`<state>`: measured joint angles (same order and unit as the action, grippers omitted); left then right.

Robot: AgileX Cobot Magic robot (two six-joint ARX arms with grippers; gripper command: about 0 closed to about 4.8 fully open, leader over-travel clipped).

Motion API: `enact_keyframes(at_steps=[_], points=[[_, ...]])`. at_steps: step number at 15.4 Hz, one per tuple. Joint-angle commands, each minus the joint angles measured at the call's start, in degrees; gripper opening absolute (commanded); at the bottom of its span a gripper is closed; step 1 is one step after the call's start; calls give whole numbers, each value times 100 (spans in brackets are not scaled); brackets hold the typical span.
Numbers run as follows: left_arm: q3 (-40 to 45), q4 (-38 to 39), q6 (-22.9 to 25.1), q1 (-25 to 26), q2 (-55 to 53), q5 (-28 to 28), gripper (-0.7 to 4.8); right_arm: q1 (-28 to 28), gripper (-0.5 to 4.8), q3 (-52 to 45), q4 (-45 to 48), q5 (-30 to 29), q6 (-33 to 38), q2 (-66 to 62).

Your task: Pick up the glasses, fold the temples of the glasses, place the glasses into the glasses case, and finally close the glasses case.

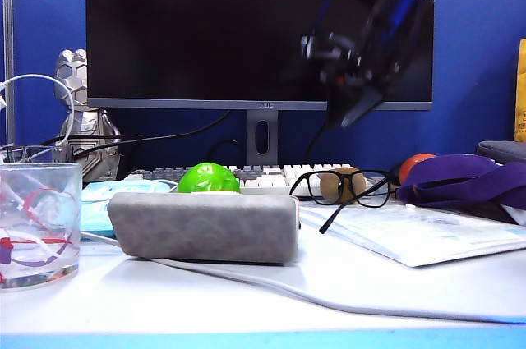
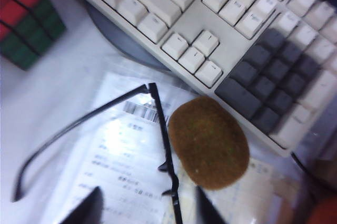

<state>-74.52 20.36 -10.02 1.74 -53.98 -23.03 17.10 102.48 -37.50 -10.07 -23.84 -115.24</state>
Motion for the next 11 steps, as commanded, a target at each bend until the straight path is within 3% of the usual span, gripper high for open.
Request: enact_keyframes(at_steps=[1,8,11], points=[[-35,-55,-103,-4,13,-39,-5,13,229,74,96,9,-70,-321],[-33,66,-116,-4,13,-37,-5,9,209,74,306,398,-195,-807],[-33,114,-114,-4,13,-37,-5,9,86,74,304,398,-192,-907]])
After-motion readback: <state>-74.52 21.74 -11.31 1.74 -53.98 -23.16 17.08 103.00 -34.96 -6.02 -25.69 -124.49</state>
